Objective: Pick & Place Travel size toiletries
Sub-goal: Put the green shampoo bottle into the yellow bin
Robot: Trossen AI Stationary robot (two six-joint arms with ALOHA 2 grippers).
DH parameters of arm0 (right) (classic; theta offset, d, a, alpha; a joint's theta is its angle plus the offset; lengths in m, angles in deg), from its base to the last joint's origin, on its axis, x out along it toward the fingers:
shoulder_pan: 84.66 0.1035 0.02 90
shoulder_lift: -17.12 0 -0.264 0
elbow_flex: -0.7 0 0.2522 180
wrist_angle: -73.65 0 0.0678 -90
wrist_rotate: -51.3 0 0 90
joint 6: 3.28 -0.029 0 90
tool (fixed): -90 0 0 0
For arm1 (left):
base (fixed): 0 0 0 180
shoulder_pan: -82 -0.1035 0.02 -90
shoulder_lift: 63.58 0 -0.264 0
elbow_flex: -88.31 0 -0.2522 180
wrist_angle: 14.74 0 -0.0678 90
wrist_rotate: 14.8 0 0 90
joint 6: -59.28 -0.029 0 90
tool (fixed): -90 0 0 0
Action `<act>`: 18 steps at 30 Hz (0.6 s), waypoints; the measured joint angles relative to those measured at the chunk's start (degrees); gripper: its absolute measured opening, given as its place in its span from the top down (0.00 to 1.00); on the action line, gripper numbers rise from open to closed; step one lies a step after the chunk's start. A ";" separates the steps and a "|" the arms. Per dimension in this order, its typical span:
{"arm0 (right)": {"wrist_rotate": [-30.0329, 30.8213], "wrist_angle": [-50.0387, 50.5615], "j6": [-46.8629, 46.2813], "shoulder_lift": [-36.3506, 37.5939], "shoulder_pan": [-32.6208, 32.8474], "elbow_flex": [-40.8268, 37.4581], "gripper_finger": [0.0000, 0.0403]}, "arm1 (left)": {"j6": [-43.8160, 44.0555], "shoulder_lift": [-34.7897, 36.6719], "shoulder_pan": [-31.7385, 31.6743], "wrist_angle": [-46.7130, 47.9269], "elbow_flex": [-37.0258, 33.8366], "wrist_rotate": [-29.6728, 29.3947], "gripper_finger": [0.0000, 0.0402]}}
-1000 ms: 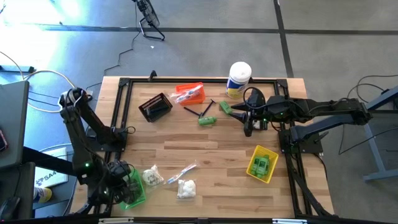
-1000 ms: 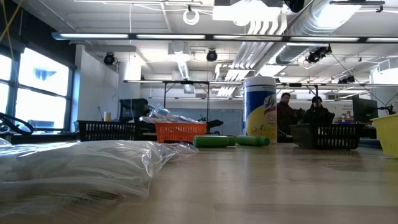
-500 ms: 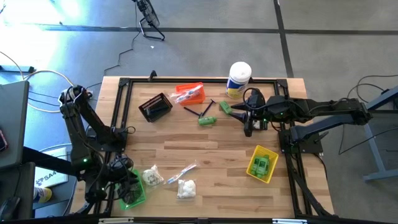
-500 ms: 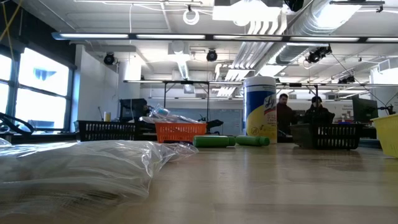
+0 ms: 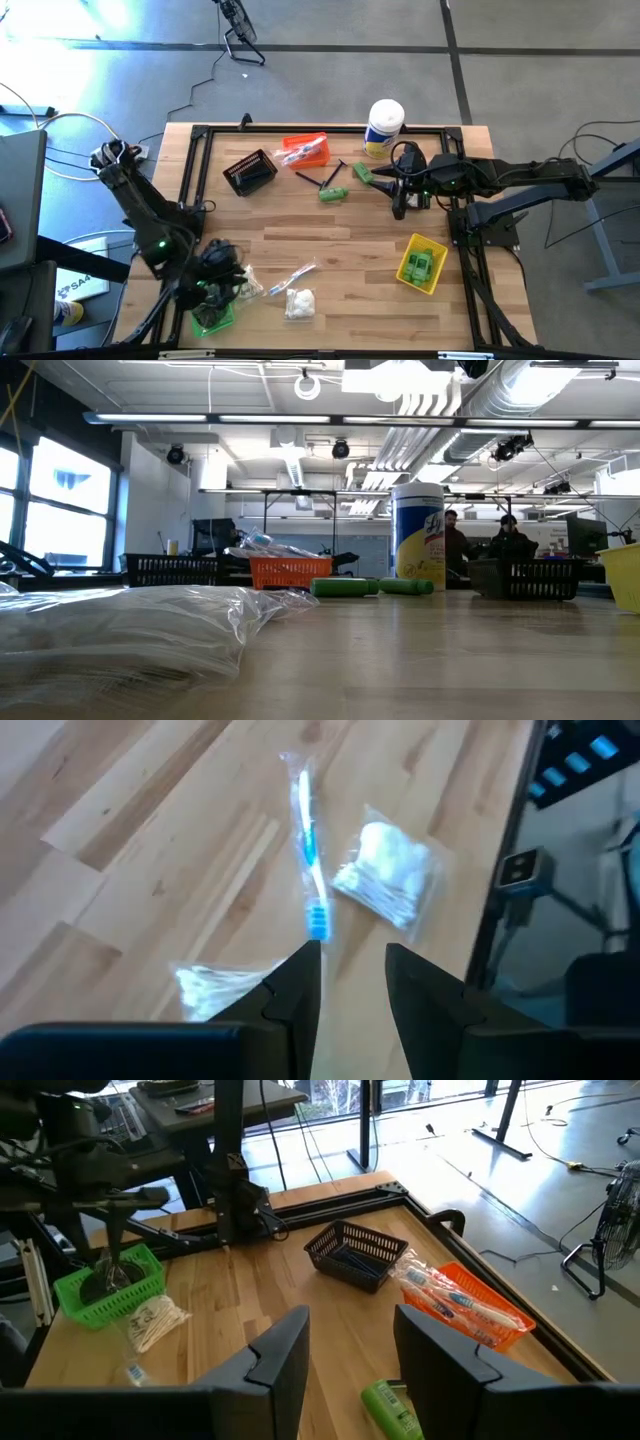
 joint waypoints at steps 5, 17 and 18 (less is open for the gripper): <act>-0.63 0.02 0.00 0.00 0.01 0.00 0.65 | -8.50 0.00 -7.28 -1.22 0.00 5.65 0.72; -0.64 0.11 0.00 0.00 0.00 0.01 0.65 | -28.17 -0.02 -20.64 -9.46 0.00 6.03 0.72; -0.63 0.15 0.00 0.00 0.00 0.02 0.65 | -29.07 -0.02 -21.67 -9.81 0.00 6.02 0.72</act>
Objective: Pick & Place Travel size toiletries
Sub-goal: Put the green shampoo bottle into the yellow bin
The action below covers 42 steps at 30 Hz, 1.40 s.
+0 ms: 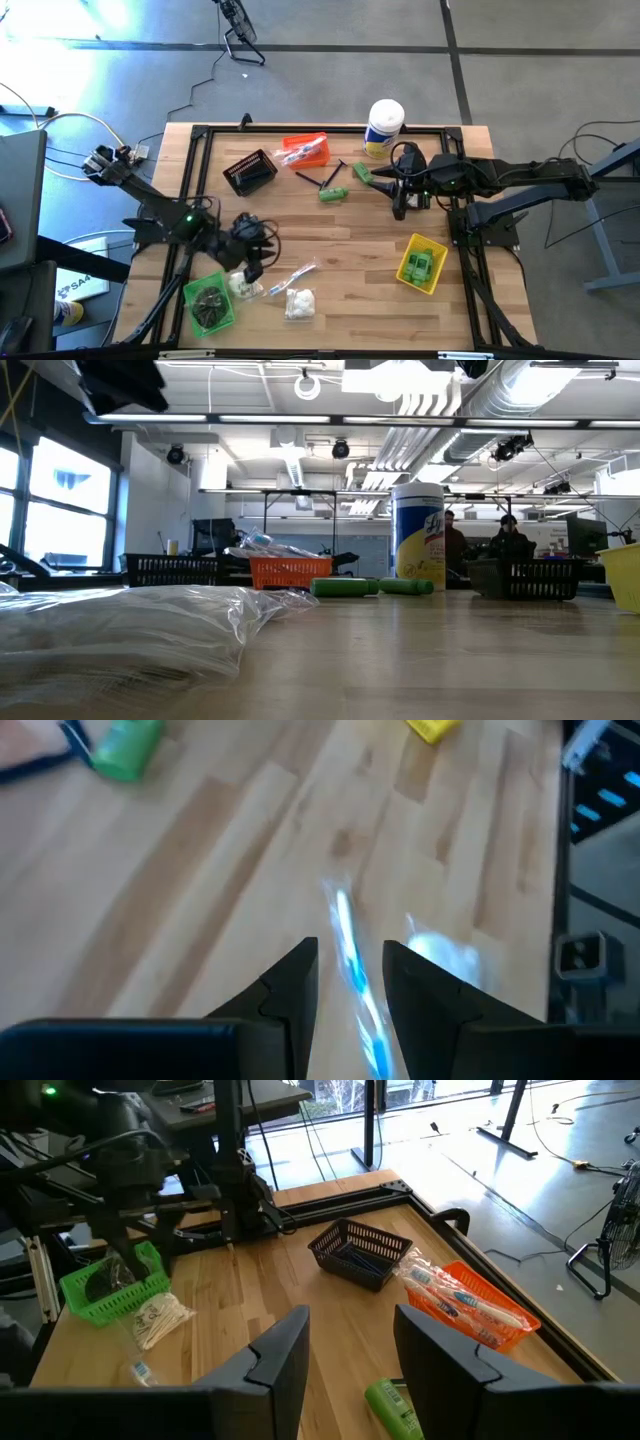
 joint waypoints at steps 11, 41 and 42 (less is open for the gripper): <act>0.00 2.29 1.37 0.00 0.00 0.00 0.65 | -3.46 0.00 -10.16 -0.36 0.00 0.13 0.72; 6.89 8.20 -6.42 -0.02 0.00 -0.02 0.65 | -36.56 -6.49 -33.48 -13.26 0.02 9.29 0.72; 7.23 8.20 -7.24 -0.02 0.00 -0.02 0.65 | -37.38 -6.49 -34.14 -13.26 0.02 9.29 0.72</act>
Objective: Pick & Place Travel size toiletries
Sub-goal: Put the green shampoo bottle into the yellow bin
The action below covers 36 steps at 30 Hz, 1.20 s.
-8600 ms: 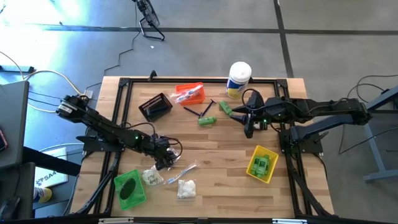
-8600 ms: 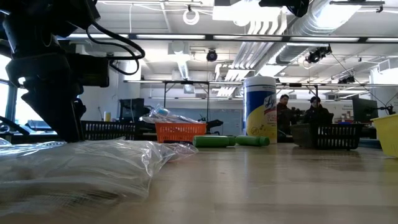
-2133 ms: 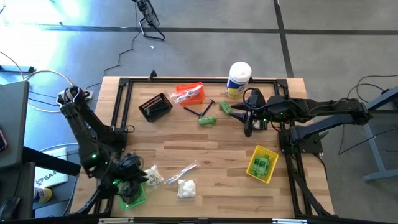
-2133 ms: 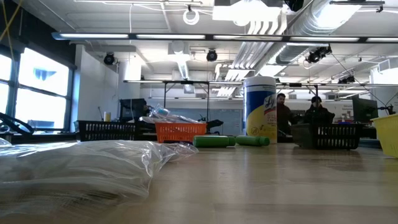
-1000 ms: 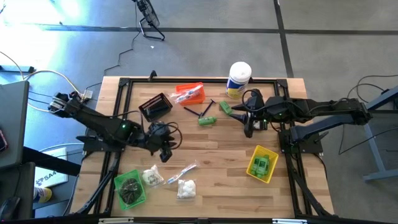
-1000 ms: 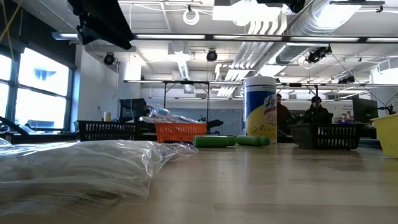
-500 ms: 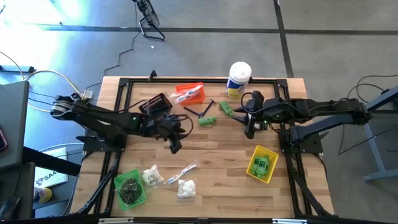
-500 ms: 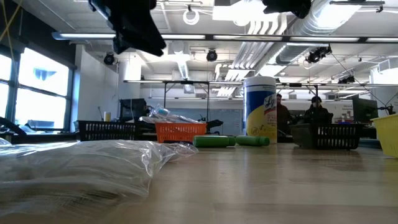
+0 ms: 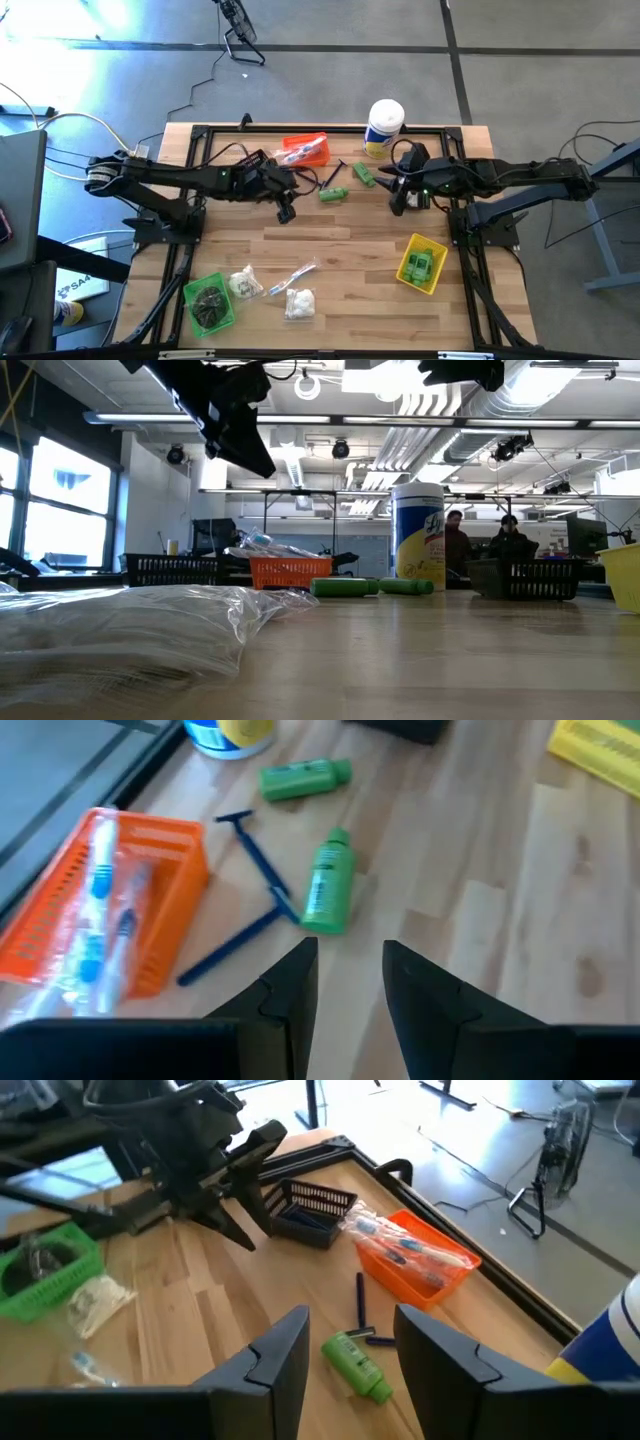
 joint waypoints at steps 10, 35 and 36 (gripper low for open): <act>0.53 -0.04 -7.36 0.01 0.00 0.00 0.65 | -0.78 -0.50 -6.71 -2.92 0.00 12.53 0.72; 0.30 0.32 -4.36 0.01 0.00 0.00 0.65 | -7.16 -14.97 -9.20 -25.82 0.02 15.58 0.33; 0.30 0.43 -4.34 0.01 0.00 0.00 0.65 | -7.06 -16.16 -9.20 -26.95 0.04 15.56 0.33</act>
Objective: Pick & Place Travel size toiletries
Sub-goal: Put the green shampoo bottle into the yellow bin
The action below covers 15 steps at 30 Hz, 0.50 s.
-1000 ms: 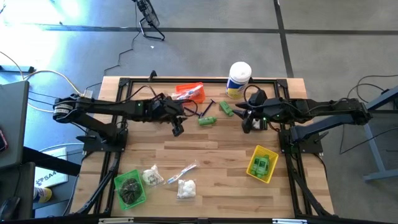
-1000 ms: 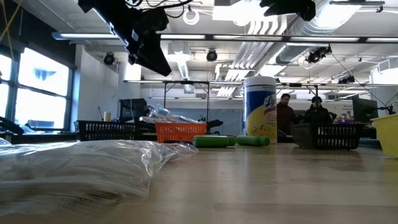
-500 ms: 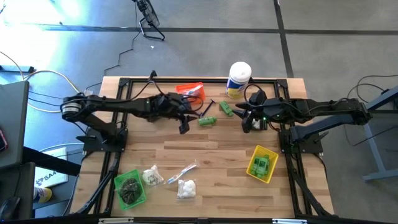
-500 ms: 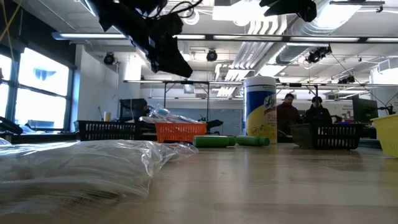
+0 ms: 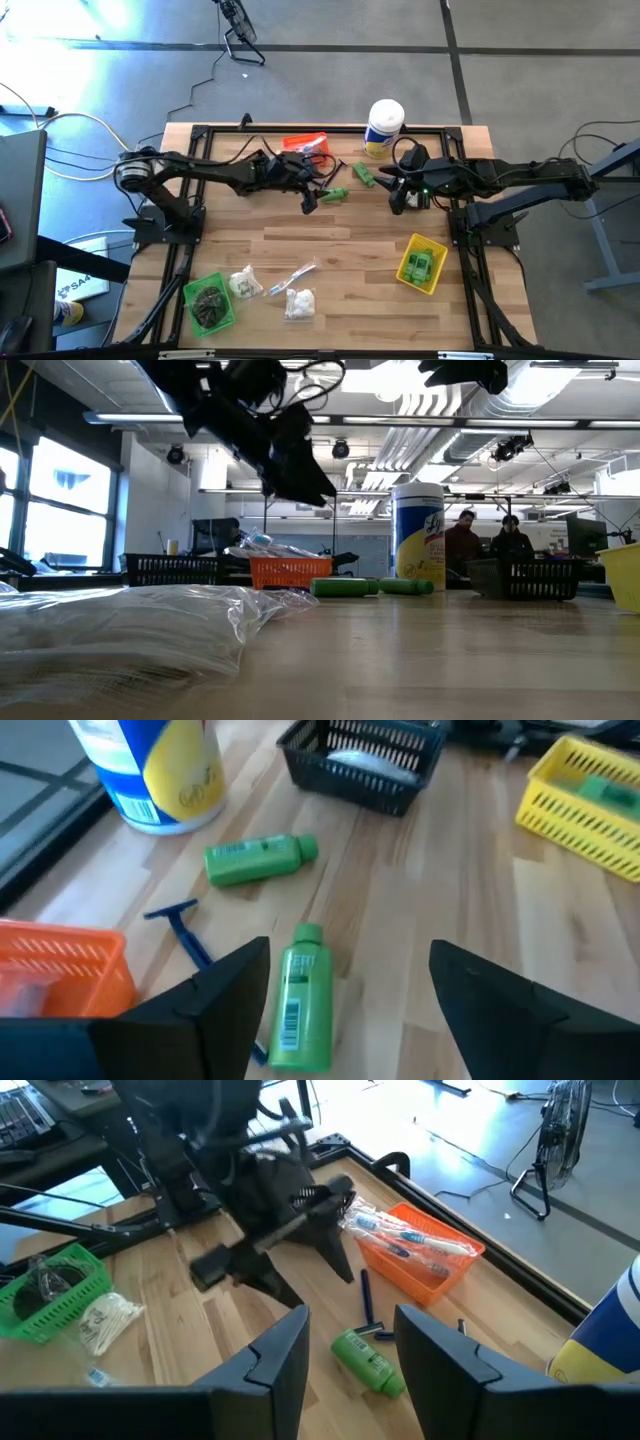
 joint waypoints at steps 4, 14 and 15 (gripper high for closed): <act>0.01 0.48 0.02 -0.01 0.00 0.00 0.65 | 0.97 -4.45 -0.04 -0.80 -0.01 -0.02 0.32; -0.01 0.76 1.33 -0.01 0.00 0.00 0.65 | 1.33 -11.69 0.00 -3.45 -0.05 -2.40 0.32; 0.00 0.76 1.33 0.00 0.00 0.00 0.65 | 1.33 -12.08 0.00 -3.48 -0.07 -2.71 0.32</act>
